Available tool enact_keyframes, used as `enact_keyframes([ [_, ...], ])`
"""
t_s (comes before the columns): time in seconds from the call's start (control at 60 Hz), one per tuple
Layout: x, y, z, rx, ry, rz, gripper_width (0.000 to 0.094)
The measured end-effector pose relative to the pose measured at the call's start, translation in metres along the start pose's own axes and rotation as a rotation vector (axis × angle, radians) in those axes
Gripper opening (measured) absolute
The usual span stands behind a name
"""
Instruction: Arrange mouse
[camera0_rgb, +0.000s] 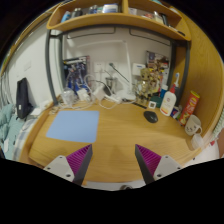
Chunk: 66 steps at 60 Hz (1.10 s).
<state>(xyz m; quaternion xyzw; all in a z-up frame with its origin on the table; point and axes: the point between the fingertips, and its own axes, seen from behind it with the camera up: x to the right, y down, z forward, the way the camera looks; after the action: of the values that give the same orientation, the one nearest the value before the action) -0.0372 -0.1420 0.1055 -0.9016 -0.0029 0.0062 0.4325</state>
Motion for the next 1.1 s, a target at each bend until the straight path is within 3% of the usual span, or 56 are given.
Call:
enact_keyframes([
  [0.183,0.092,0.004,0.06,-0.028,0.078,0.008,0.0869],
  [0.467,0.187,-0.034,0.17,-0.022,0.102,0.023,0.0859],
  [0.75,0.224,-0.057,0.246,-0.066,0.064,0.011,0.0864],
  [1.1,0.248,-0.066,0.279,-0.091,0.034,0.076,0.081],
])
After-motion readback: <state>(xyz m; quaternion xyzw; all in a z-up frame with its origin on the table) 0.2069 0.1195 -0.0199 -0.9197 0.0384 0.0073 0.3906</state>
